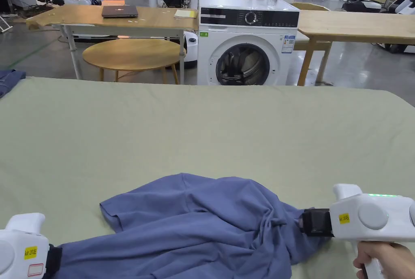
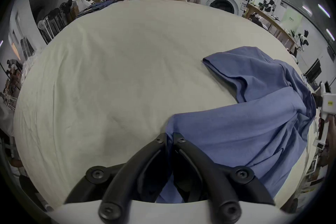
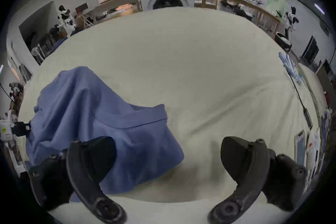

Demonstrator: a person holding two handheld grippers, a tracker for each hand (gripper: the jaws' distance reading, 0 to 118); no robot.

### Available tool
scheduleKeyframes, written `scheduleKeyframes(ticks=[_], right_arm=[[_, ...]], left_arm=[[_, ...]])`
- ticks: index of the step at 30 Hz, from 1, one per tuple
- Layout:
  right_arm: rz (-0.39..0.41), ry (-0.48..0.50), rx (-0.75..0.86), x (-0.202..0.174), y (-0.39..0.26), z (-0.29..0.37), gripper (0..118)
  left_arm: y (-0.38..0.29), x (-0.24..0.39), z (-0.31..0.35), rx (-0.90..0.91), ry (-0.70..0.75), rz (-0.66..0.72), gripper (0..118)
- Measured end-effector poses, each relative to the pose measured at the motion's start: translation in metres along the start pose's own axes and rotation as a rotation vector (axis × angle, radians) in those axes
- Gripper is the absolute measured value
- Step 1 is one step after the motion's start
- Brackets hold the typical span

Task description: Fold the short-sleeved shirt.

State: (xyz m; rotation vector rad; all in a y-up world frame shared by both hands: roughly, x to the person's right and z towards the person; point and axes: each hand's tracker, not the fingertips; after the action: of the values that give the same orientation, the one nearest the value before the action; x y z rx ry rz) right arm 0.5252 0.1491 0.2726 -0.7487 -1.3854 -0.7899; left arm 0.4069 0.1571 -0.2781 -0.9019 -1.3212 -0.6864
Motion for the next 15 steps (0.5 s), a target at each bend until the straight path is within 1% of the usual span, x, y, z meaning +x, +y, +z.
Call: scheduleKeyframes(ticks=[1, 2, 3, 4, 6, 7, 8, 9, 11, 12, 13, 15], right_arm=[[0.011, -0.019, -0.011, -0.002, 0.001, -0.005, 113], [0.032, -0.028, -0.024, -0.004, 0.000, -0.010, 96], [0.042, -0.019, -0.025, -0.005, -0.002, -0.009, 75], [0.043, -0.011, -0.023, -0.006, -0.005, -0.008, 70], [0.034, -0.008, 0.005, -0.006, -0.009, 0.002, 64], [0.035, 0.032, 0.006, -0.004, -0.009, 0.009, 48], [0.030, 0.052, 0.027, -0.004, -0.009, 0.016, 2], [0.040, 0.003, 0.062, -0.004, -0.009, 0.024, 2], [0.061, 0.026, 0.089, 0.001, -0.010, 0.048, 2], [0.062, 0.011, 0.119, 0.005, -0.008, 0.059, 2], [0.051, 0.000, 0.155, 0.010, -0.006, 0.072, 2], [0.022, 0.005, 0.221, 0.019, -0.004, 0.104, 2]], left_arm=[[0.002, -0.001, -0.002, -0.001, 0.001, 0.001, 0], [0.002, -0.001, -0.002, -0.003, 0.002, 0.002, 0], [0.001, 0.000, -0.001, -0.003, 0.004, 0.000, 0], [0.001, 0.001, 0.000, -0.003, 0.008, -0.007, 0], [0.002, 0.002, 0.002, -0.004, 0.019, -0.021, 0], [0.002, 0.002, 0.007, 0.007, 0.029, -0.022, 0], [0.003, 0.001, 0.012, 0.023, 0.041, -0.024, 0], [0.006, -0.003, 0.012, 0.035, 0.050, -0.033, 0], [0.010, -0.007, 0.029, 0.070, 0.060, -0.022, 0], [0.013, -0.010, 0.040, 0.093, 0.046, -0.008, 0], [0.016, -0.012, 0.052, 0.124, 0.059, -0.003, 0], [0.024, -0.013, 0.078, 0.188, 0.100, -0.036, 0]])
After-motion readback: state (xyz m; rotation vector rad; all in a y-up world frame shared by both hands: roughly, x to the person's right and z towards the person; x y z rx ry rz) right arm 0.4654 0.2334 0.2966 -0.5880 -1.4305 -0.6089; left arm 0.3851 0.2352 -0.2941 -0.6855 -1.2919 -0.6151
